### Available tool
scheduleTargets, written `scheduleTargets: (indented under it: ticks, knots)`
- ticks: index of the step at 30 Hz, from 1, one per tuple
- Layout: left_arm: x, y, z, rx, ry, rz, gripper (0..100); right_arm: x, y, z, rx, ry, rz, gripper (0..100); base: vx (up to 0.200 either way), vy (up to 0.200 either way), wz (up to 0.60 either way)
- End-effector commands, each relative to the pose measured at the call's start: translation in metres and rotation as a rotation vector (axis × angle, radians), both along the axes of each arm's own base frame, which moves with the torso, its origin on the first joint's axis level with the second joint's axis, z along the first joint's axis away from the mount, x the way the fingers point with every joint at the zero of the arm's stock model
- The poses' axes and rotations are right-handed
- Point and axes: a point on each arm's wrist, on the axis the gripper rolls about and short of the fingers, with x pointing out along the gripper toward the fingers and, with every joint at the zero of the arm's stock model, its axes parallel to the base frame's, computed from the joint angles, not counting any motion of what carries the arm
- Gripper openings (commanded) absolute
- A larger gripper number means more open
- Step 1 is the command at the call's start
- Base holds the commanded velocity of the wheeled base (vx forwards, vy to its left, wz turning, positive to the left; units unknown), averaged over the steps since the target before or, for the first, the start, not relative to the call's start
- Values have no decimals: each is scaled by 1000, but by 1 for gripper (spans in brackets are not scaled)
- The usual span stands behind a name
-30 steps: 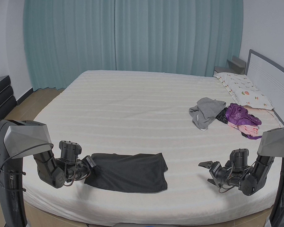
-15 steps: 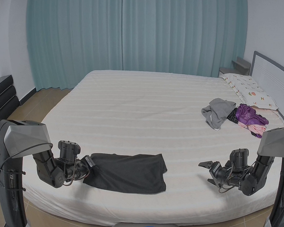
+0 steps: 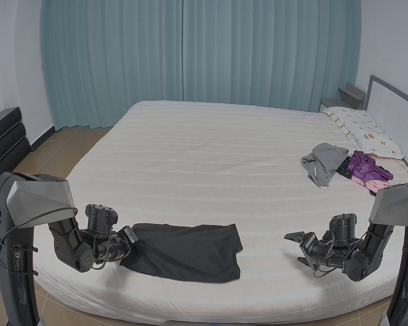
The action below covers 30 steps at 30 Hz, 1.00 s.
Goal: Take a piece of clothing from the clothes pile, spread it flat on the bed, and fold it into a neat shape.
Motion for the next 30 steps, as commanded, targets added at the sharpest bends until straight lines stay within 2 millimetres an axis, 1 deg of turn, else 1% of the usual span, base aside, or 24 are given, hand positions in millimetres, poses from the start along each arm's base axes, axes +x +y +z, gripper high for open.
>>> scheduleTargets:
  ticks: [1, 9, 20, 26, 30]
  knots:
    - [-1, 0, -1, 0, 4, -1, 100, 0, 0, 0, 0, 1, 2, 100, 0, 0, 0]
    - [-3, 0, -1, 2, 19, 0, 100, 0, 0, -1, 0, 3, 2, 100, 0, 0, 0]
    - [-1, 3, -1, -4, 16, 12, 100, -1, 0, -1, 0, 4, 2, 100, 0, 0, 0]
    - [3, 6, 3, -48, 13, 43, 100, -2, 0, -1, -3, 4, 6, 100, 0, 0, 0]
    - [4, 12, 7, -57, 1, 66, 100, 0, 0, 2, 9, -4, 6, 100, 0, 0, 0]
